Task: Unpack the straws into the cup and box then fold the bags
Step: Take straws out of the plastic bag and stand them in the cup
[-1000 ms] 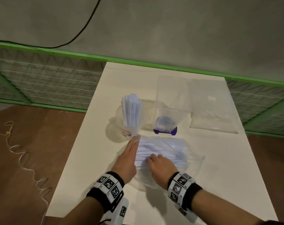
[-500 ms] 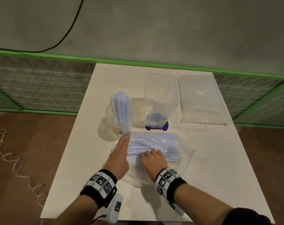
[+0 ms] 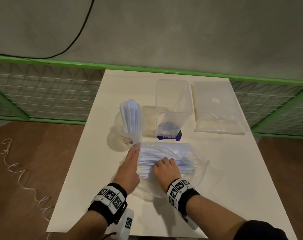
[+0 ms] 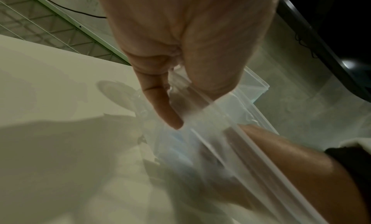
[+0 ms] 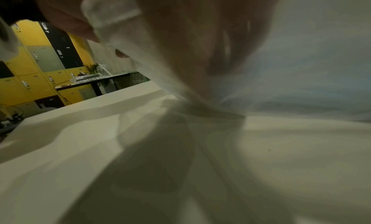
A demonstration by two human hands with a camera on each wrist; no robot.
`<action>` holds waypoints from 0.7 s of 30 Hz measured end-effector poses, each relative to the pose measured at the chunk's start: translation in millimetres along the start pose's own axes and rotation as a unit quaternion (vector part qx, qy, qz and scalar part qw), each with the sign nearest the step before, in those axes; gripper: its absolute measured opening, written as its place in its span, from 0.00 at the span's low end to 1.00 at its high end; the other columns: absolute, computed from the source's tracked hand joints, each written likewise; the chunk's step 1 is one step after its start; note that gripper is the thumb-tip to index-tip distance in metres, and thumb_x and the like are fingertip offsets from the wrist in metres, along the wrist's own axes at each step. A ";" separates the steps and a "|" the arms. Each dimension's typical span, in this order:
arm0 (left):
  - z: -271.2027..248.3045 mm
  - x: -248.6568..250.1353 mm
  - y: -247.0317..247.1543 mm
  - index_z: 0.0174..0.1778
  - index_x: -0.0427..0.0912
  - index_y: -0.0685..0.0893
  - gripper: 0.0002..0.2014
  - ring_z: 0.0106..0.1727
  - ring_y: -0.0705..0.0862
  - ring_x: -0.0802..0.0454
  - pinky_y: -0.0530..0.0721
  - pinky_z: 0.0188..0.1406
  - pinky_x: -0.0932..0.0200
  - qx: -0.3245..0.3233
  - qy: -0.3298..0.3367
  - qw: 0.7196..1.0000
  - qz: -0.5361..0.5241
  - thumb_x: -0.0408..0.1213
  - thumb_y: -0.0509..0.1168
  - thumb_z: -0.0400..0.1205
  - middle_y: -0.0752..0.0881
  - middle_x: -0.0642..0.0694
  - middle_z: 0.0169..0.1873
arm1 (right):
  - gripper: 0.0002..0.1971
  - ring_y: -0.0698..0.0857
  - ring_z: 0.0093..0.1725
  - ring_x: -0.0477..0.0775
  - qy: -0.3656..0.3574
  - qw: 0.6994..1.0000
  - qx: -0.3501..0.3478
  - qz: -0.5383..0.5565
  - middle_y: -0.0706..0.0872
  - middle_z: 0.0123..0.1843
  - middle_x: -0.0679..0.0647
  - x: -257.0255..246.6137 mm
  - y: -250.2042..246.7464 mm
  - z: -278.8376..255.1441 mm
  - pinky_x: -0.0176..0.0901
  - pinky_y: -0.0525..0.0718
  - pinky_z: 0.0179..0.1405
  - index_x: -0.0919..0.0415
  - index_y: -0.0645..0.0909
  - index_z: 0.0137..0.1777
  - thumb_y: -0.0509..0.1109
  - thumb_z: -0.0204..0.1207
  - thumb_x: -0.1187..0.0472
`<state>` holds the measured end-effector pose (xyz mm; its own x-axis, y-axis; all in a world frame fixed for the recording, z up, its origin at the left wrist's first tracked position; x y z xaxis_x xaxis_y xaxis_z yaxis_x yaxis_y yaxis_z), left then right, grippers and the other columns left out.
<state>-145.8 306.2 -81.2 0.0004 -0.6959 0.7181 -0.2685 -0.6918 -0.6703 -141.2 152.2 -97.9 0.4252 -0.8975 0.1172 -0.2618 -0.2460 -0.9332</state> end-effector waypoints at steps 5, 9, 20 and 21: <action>0.2 1.3 -0.4 0.88 0.51 0.53 0.51 0.85 0.59 0.59 0.62 0.76 0.68 0.000 -0.005 1.000 -0.002 0.12 0.55 0.69 0.50 0.61 0.86 | 0.14 0.75 0.66 0.67 0.003 1.000 -0.004 -0.001 0.83 0.63 0.64 -1.0 2.6 2.3 0.60 0.70 0.67 0.67 0.79 0.64 0.57 0.84 0.67; -0.3 0.7 -0.5 0.88 0.51 0.53 0.51 0.85 0.58 0.59 0.63 0.81 0.63 -0.001 -0.004 1.000 -0.011 0.11 0.55 0.68 0.51 0.61 0.87 | 0.13 0.77 0.65 0.65 0.004 1.000 -0.003 0.003 0.85 0.61 0.63 -1.9 4.7 5.0 0.60 0.70 0.66 0.64 0.81 0.61 0.57 0.84 0.63; -0.9 1.0 -6.9 0.88 0.51 0.53 0.52 0.85 0.58 0.61 0.59 0.76 0.71 0.003 -0.009 1.000 -0.024 0.11 0.55 0.68 0.50 0.60 0.87 | 0.17 0.85 0.58 0.60 0.006 0.994 -0.005 0.107 0.89 0.55 0.54 9.7 -2.8 3.4 0.54 0.71 0.63 0.52 0.76 0.63 0.62 0.75 0.52; -0.7 -0.6 -7.7 0.88 0.52 0.53 0.52 0.85 0.58 0.60 0.60 0.77 0.70 0.004 -0.009 1.000 -0.023 0.11 0.55 0.68 0.50 0.60 0.87 | 0.17 0.86 0.57 0.61 0.019 0.991 0.001 0.134 0.89 0.54 0.53 14.2 -4.6 3.0 0.53 0.73 0.62 0.50 0.77 0.63 0.62 0.76 0.49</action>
<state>-144.3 312.1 -76.4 0.0295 -0.6662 0.7452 -0.2595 -0.7250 -0.6380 -131.3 141.7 -93.0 0.3081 -0.9435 -0.1222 -0.3596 0.0034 -0.9331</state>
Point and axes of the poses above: each hand's wrist, its own z-axis towards the middle knuckle, its own y-axis out of the palm, x = y × z, the point moved 2 cm from there along z, towards the middle knuckle
